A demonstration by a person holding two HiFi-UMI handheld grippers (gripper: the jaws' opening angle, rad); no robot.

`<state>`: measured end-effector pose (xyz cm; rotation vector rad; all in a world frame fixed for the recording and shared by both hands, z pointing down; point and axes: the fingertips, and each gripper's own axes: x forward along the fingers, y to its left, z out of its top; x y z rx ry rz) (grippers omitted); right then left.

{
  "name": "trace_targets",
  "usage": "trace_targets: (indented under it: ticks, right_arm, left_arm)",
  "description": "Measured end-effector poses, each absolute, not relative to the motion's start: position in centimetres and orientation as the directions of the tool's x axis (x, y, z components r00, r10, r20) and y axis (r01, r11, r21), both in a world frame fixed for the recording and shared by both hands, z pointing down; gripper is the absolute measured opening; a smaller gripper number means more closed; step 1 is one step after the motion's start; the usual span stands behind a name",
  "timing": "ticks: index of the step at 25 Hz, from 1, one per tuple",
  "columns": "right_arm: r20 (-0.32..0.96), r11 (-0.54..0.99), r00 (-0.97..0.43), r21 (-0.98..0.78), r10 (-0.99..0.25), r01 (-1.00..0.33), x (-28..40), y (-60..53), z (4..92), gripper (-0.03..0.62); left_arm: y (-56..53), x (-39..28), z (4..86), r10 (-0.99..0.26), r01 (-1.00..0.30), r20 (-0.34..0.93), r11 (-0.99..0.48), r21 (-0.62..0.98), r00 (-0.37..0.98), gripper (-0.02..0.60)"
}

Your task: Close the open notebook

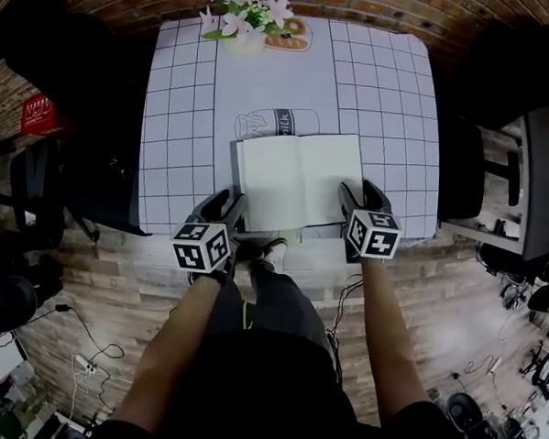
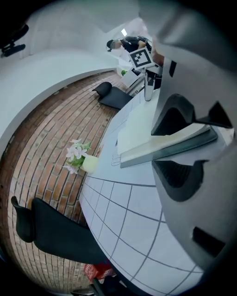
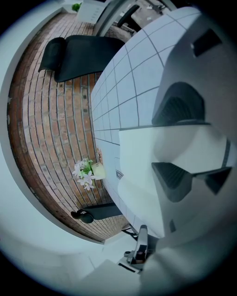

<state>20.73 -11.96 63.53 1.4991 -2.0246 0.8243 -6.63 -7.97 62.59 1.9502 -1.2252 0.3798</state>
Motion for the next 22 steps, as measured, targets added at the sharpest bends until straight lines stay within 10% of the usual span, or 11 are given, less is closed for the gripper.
trace_targets:
  ticks: [22]
  right_arm:
    - [0.690, 0.221, -0.280, -0.176, -0.667, -0.959, 20.6, -12.0, 63.5, 0.239]
  left_arm:
    - [-8.4, -5.2, 63.2, -0.581, -0.811, 0.633, -0.083, 0.579, 0.511, 0.233]
